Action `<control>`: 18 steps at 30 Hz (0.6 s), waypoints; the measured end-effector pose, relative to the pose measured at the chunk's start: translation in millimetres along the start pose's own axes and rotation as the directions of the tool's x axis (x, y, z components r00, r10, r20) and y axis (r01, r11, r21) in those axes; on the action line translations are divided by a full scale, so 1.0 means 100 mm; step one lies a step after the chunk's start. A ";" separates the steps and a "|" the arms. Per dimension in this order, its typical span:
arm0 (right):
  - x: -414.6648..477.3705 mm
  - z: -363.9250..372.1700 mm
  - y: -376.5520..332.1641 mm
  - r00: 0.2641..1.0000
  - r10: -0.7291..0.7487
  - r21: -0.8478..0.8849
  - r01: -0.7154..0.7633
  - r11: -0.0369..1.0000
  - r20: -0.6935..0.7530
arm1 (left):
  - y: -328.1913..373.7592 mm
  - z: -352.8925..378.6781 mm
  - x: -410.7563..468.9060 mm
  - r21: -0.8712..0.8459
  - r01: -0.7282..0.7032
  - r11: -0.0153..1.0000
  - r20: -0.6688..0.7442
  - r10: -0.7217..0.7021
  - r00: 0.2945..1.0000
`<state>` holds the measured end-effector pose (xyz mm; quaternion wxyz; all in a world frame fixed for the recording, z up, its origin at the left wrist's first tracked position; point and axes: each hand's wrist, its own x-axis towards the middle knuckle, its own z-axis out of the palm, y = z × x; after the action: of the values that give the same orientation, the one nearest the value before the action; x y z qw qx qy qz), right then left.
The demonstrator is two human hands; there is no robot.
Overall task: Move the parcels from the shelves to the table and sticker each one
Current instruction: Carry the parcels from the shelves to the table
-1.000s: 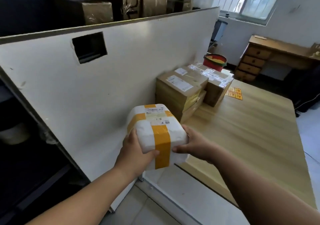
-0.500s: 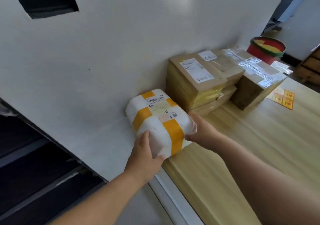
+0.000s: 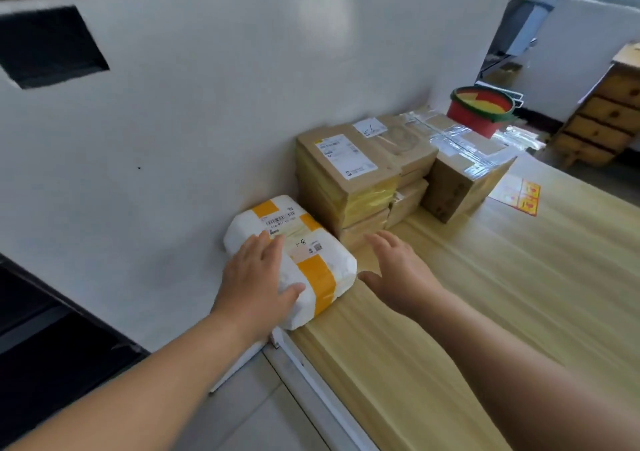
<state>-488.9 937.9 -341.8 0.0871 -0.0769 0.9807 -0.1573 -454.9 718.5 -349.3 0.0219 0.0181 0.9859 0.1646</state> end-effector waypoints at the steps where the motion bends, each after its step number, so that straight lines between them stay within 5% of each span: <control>1: -0.07 -0.09 -0.01 0.999 -0.010 -0.035 0.009 0.999 -0.032 | 0.02 -0.10 0.01 0.072 -0.041 0.997 -0.014 0.042 0.999; 7: -0.69 -0.53 -0.13 0.985 -0.004 -0.140 -0.020 0.990 -0.170 | 0.23 -0.63 -0.09 0.261 -0.230 0.937 -0.103 0.264 0.959; 18: -2.45 -0.78 -0.52 0.907 0.272 -0.076 -0.311 0.947 -0.323 | 0.53 -1.03 -1.03 0.192 -0.486 0.852 -0.075 0.507 0.859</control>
<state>-259.8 955.7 -215.8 -0.0493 0.0909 0.9905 -0.0907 -355.9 730.9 -231.3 -0.0839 0.2640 0.9573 0.0828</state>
